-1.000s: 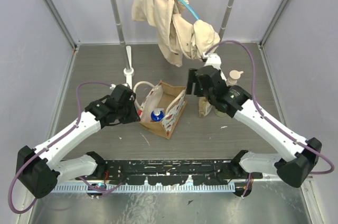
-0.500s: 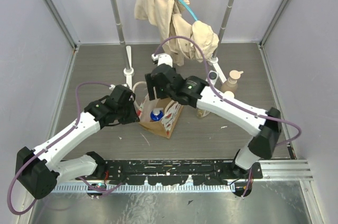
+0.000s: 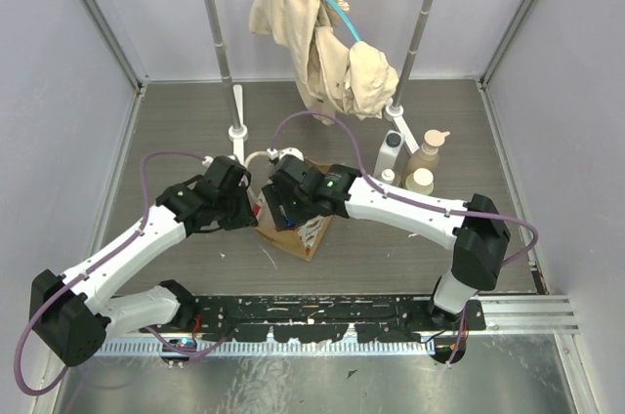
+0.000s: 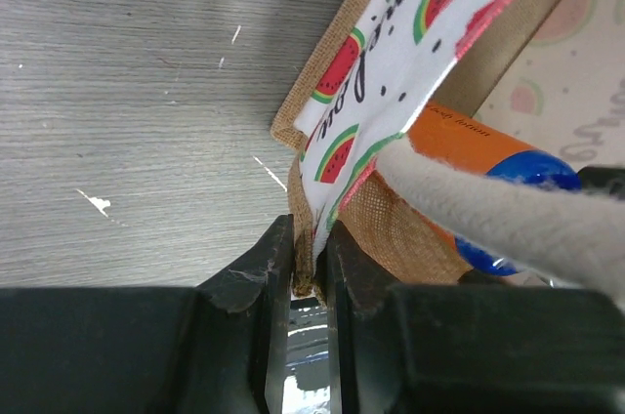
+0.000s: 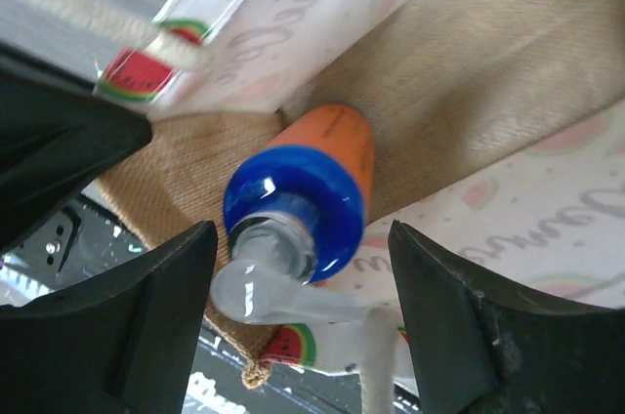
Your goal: Take the personal care products out of the canvas bag
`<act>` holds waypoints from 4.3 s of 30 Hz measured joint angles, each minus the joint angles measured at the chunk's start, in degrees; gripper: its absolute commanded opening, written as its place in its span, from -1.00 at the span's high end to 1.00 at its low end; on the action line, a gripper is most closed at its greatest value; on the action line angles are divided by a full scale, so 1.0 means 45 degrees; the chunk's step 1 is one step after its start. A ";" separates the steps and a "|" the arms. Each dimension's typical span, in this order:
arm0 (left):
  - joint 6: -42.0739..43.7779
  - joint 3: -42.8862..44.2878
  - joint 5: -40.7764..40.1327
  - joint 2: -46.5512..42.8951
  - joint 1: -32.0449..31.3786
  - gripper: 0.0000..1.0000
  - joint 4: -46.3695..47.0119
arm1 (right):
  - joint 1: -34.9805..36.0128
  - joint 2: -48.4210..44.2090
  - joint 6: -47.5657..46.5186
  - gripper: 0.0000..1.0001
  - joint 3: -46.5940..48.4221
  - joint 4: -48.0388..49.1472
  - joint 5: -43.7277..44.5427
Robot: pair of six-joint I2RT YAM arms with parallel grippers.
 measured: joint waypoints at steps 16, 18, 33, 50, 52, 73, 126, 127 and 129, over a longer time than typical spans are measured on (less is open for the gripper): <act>0.0005 0.0141 -0.0010 0.0083 0.0000 0.52 -0.0102 | 0.0913 0.1010 0.0146 -0.27 0.0209 -0.0262 0.0597; 0.0005 0.0146 -0.0015 0.0083 0.0000 0.52 -0.0102 | 0.0928 0.1103 0.0121 -0.27 0.0379 -0.0437 0.0831; 0.0005 0.0151 -0.0058 0.0039 0.0000 0.52 -0.0141 | 0.0947 0.1452 -0.0131 -0.01 0.1093 -0.1015 0.1928; 0.0019 0.0073 -0.0301 -0.0126 0.0000 0.51 -0.0423 | 0.0947 -0.2574 -0.0777 0.02 0.3711 -0.1982 0.4007; 0.0044 0.0000 -0.0379 -0.0257 0.0000 0.51 -0.0495 | 0.0947 -0.2861 -0.0908 0.01 0.3925 -0.2176 0.4328; 0.0097 0.0175 -0.0340 -0.0491 0.0000 0.50 -0.0962 | 0.0141 -0.2705 -0.1263 -0.10 0.2812 -0.1307 0.4371; -0.0253 0.1457 -0.5323 -0.3463 0.0622 0.11 -0.5625 | -0.1214 0.2399 -0.2516 -0.35 -0.1656 0.1345 -0.1511; -0.0253 0.1467 -0.5362 -0.3468 0.0627 0.11 -0.5639 | -0.1190 0.2477 -0.2516 -0.35 -0.1593 0.1307 -0.1491; -0.0253 0.1467 -0.5411 -0.3458 0.0670 0.10 -0.5712 | -0.1175 0.2739 -0.2501 -0.43 -0.1579 0.1336 -0.1428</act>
